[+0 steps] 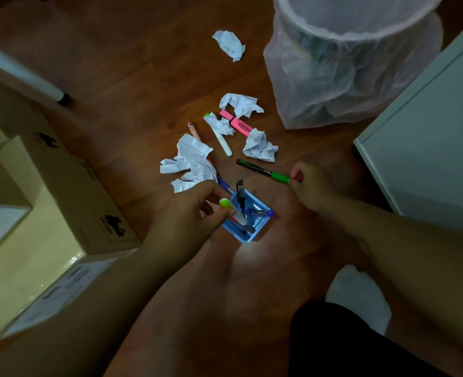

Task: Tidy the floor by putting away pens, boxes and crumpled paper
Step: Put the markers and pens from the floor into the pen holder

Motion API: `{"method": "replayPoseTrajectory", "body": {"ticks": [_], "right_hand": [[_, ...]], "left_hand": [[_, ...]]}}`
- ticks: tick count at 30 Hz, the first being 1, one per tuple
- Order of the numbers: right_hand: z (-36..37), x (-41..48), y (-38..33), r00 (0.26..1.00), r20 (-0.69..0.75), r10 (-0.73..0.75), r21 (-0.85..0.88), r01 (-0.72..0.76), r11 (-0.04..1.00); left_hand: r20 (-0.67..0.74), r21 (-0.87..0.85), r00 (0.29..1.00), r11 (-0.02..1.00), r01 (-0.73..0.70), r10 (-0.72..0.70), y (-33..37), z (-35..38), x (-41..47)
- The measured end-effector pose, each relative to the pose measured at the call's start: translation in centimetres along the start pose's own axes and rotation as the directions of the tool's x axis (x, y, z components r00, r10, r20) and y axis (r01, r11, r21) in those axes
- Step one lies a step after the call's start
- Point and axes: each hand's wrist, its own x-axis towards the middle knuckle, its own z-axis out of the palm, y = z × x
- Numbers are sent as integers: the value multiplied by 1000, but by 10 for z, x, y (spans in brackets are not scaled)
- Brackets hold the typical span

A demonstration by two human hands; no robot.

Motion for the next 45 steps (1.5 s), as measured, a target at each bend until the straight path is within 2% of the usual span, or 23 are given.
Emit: {"method": "replayPoseTrajectory", "body": {"ticks": [3, 7, 9, 13, 14, 16, 17, 20, 23, 27, 30, 33, 36, 38, 40, 42, 43, 45], "right_hand": [[-6, -6, 4, 1000, -15, 16, 13, -16, 1000], [-18, -19, 4, 996, -36, 86, 165, -79, 983], [-25, -23, -2, 994, -37, 100, 229, -89, 969], [-41, -31, -22, 994, 52, 99, 354, -111, 929], [-46, -34, -29, 987, 106, 121, 449, -156, 880], [-59, -37, -42, 951, 280, 136, 663, -293, 689], [-67, -38, -47, 927, 361, 104, 698, -342, 630], [-95, -40, -55, 842, 540, -9, 622, -391, 678], [-119, -37, -62, 779, 623, -74, 542, -361, 759], [-129, -26, -78, 783, 618, -77, 379, -210, 901], [-125, -24, -97, 780, 611, -140, 218, 4, 976], [-110, -24, -115, 733, 658, -173, 78, 162, 984], [-98, -17, -126, 739, 646, -192, 112, 157, 981], [-91, -9, -130, 770, 612, -182, 169, 97, 981], [-83, 3, -128, 837, 525, -154, 200, 54, 978], [-70, 21, -125, 916, 368, -157, 134, 115, 984], [-63, 31, -124, 943, 290, -165, 50, 158, 986], [-49, 50, -122, 965, 184, -189, -109, 211, 971]], "left_hand": [[-14, 3, 1000, 1000, 2, -2, -7, 6, 7], [-104, 32, 993, 997, 64, -61, -21, 9, 25], [-134, 127, 989, 988, 85, -68, -36, 13, 35], [-64, 345, 998, 938, 43, -22, -62, 23, 53], [-45, 420, 999, 908, 17, 1, -65, 26, 58], [-8, 577, 996, 814, -64, 84, -68, 33, 68], [20, 632, 992, 768, -108, 123, -70, 36, 71], [106, 724, 968, 650, -231, 226, -81, 47, 80], [217, 737, 927, 572, -361, 306, -91, 56, 84], [244, 744, 892, 517, -424, 381, -90, 60, 89], [254, 759, 862, 462, -459, 439, -93, 65, 96], [275, 741, 816, 429, -517, 508, -97, 69, 100], [275, 754, 799, 396, -524, 535, -97, 66, 107], [265, 752, 796, 400, -524, 544, -98, 61, 111], [255, 738, 783, 409, -537, 568, -97, 59, 114], [212, 714, 785, 457, -531, 582, -95, 53, 117], [165, 685, 800, 516, -514, 577, -92, 49, 119], [-9, 586, 855, 696, -415, 519, -81, 37, 122]]}}
